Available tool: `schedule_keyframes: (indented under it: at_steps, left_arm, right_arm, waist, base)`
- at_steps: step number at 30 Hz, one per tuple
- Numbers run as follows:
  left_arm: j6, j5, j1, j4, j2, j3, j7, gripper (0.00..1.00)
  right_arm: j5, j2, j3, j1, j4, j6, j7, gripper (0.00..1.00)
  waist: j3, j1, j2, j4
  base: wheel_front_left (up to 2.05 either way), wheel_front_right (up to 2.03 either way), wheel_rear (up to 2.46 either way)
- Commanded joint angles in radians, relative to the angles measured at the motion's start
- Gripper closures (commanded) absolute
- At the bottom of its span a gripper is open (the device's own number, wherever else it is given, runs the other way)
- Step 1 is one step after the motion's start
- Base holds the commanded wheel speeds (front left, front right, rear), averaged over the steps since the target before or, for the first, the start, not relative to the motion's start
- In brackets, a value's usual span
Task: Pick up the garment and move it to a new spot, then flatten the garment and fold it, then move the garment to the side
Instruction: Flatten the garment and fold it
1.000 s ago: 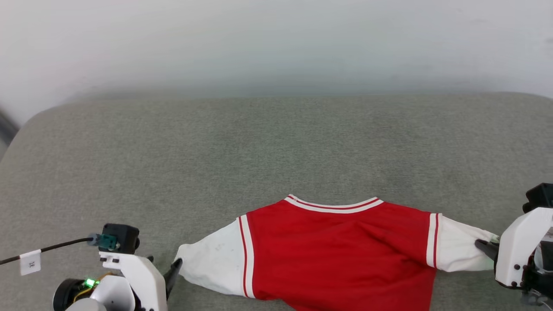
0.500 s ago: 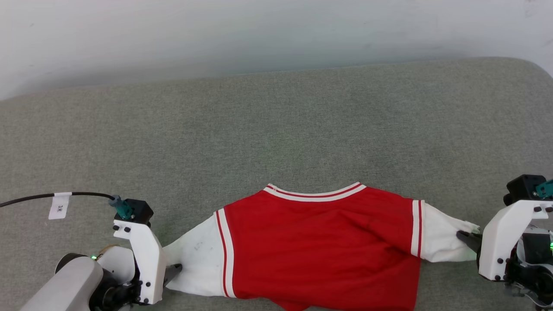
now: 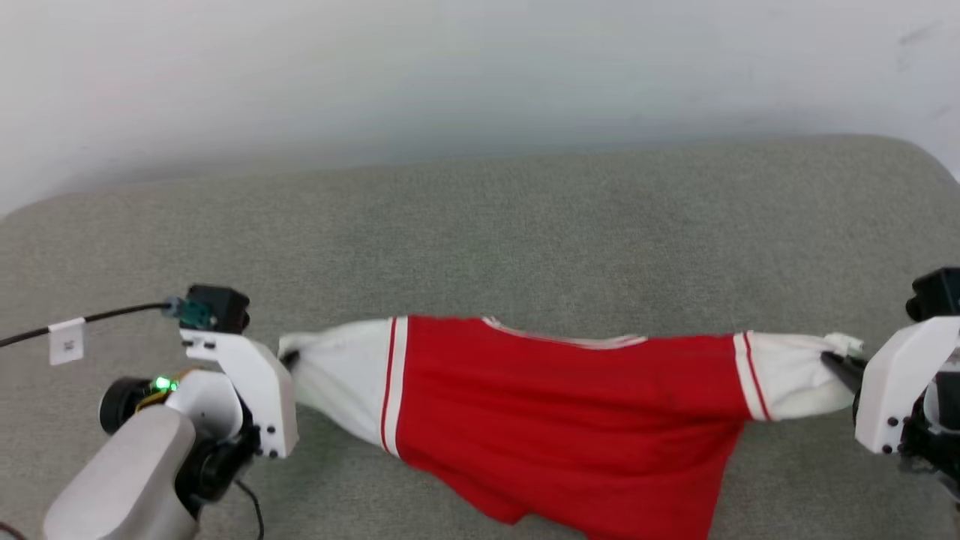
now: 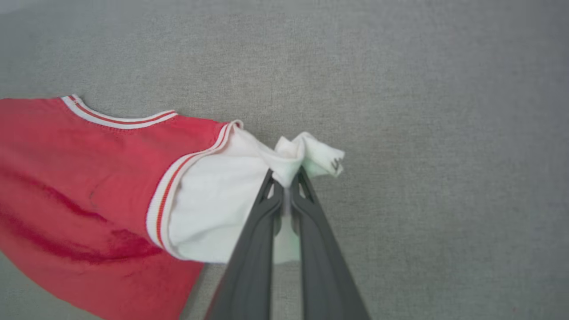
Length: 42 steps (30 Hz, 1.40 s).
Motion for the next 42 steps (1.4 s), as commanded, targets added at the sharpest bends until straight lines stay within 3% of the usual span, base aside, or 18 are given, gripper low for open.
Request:
schedule_keyframes:
  at_steps: [1, 7, 13, 21, 29, 36, 42]
  left_arm:
    - [0.014, 0.014, -0.021, -0.002, -0.006, 0.012, -0.026, 1.00]
    - [0.050, 0.068, -0.140, 0.019, -0.034, 0.047, -0.137, 1.00]
    - [0.028, 0.128, -0.372, 0.154, -0.080, 0.074, -0.271, 1.00]
    - [0.015, 0.199, -0.726, 0.327, -0.090, 0.111, -0.414, 1.00]
    - [0.010, 0.258, -1.000, 0.377, -0.074, 0.128, -0.516, 1.00]
    - [-0.008, 0.287, -1.158, 0.420, -0.078, 0.122, -0.558, 1.00]
    - [-0.024, 0.285, -1.206, 0.470, -0.095, 0.116, -0.587, 1.00]
  right_arm:
    - [-0.002, -0.015, 0.001, -0.025, 0.009, 0.000, -0.009, 1.00]
    - [-0.035, -0.057, 0.017, -0.118, 0.061, 0.000, -0.090, 1.00]
    - [-0.057, -0.096, 0.074, -0.347, 0.160, 0.000, -0.208, 1.00]
    - [-0.109, -0.144, 0.147, -0.755, 0.289, -0.001, -0.402, 1.00]
    - [-0.154, -0.147, 0.208, -1.074, 0.382, -0.001, -0.564, 1.00]
    - [-0.141, -0.138, 0.262, -1.244, 0.470, -0.001, -0.636, 1.00]
    - [-0.109, -0.124, 0.313, -1.300, 0.545, -0.001, -0.679, 1.00]
  waist:
    - [-0.022, 0.0000, -0.0001, 0.012]
    - [-0.058, 0.0000, -0.0001, 0.030]
    - [-0.018, 0.0000, -0.0001, 0.024]
    - [0.164, 0.0000, -0.0001, 0.005]
    - [0.307, 0.0000, -0.0001, -0.019]
    - [0.397, 0.0000, -0.0001, -0.033]
    - [0.464, 0.0000, -0.0001, -0.026]
  base:
    - [0.00, 0.00, 0.00]
    - [0.00, 0.00, 0.00]
    - [0.00, 0.00, 0.00]
    - [0.00, 0.00, 0.00]
    - [0.00, 0.00, 0.00]
    - [0.00, 0.00, 0.00]
    - [0.00, 0.00, 0.00]
